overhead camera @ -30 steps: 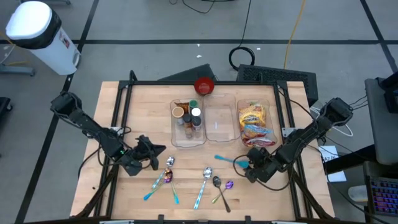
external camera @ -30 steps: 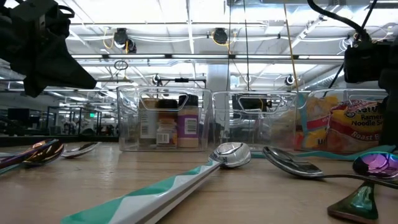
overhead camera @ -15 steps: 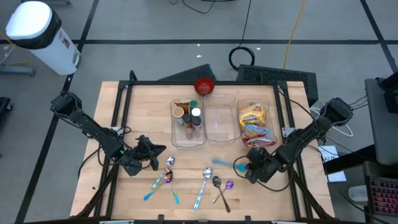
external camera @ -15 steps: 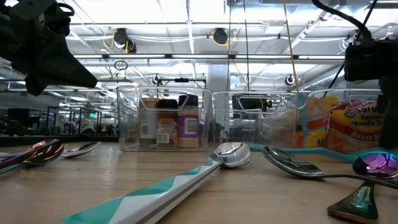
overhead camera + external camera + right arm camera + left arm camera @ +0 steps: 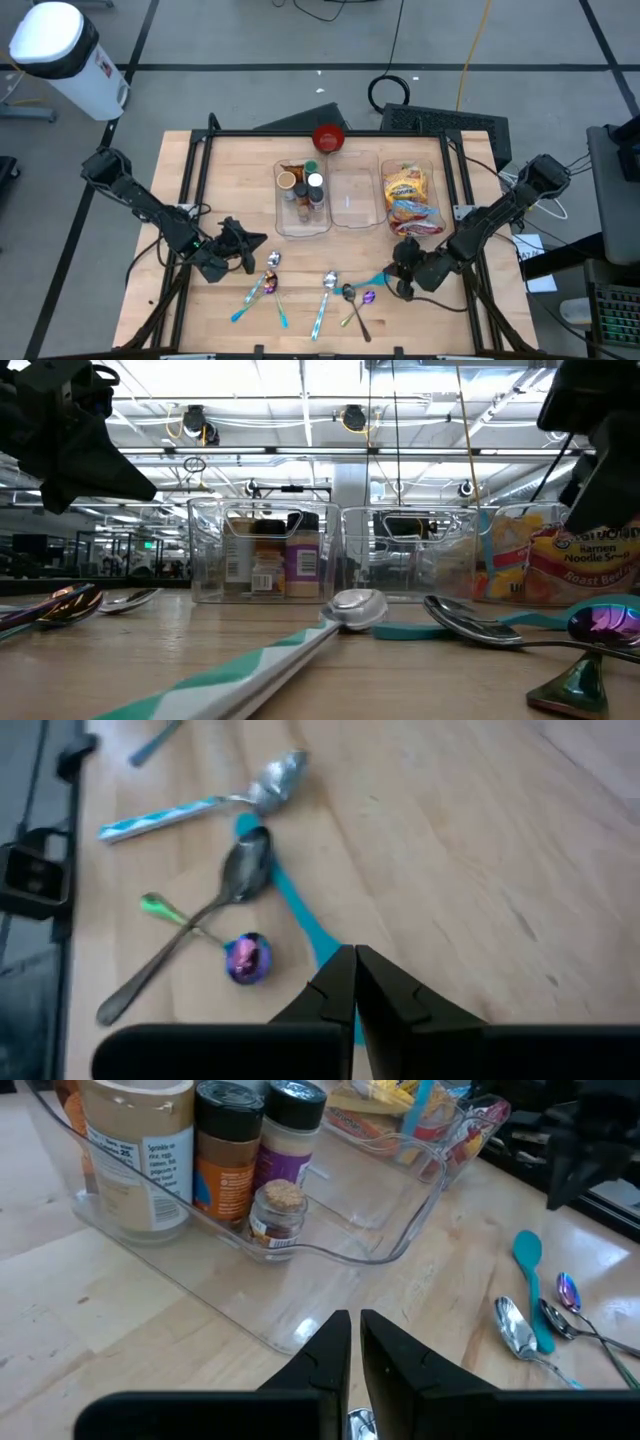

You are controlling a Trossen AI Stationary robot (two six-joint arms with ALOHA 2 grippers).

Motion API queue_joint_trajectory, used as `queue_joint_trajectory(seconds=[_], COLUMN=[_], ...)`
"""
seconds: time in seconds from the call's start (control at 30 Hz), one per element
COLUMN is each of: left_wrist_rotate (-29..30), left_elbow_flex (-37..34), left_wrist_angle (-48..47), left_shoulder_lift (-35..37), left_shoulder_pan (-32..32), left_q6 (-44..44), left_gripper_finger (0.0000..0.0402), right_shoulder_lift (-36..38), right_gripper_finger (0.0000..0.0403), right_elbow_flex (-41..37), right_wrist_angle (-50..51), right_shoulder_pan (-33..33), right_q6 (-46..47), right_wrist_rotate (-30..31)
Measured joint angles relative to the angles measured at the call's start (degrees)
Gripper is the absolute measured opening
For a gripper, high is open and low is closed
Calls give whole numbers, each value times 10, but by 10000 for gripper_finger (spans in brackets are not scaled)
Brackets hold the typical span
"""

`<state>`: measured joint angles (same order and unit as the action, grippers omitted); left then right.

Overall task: Pick & Place Food Item
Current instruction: Put the blue spoon into the middle transparent bin

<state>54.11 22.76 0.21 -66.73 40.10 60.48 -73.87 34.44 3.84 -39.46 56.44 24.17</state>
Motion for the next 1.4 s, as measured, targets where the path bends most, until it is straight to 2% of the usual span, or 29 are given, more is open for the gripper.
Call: queue_joint_trajectory(seconds=[0.17,0.33,0.4,0.47,0.53,0.63,0.8,1.0,1.17,1.4], left_wrist_rotate=[0,0,0,0,0,0,0,0,0,0], left_elbow_flex=[0,0,0,0,0,0,0,0,0,0], left_wrist_angle=[0,1,1,1,1,1,2,3,3,3], left_shoulder_lift=[0,0,0,0,0,0,0,0,0,0], left_shoulder_pan=[0,0,0,0,0,0,0,0,0,0], left_q6=[-2,-1,-1,-1,-2,-1,0,1,0,0], left_gripper_finger=[33,33,33,33,33,33,33,33,33,33], right_shoulder_lift=[8,-22,-42,-57,-61,-54,-44,-47,-47,-47], right_gripper_finger=[4,24,38,57,80,116,155,184,189,186], right_elbow_flex=[0,0,0,1,0,0,0,-19,-40,-48], right_wrist_angle=[-35,-170,-223,-240,-233,-190,-94,-81,-83,-89], right_shoulder_pan=[-11,-27,-36,-46,-52,-52,-35,-14,7,21], right_q6=[-83,-226,-277,-288,-254,-132,8,75,142,143], right_wrist_rotate=[-1,-8,-35,-63,-79,-94,-77,-75,-89,-108])
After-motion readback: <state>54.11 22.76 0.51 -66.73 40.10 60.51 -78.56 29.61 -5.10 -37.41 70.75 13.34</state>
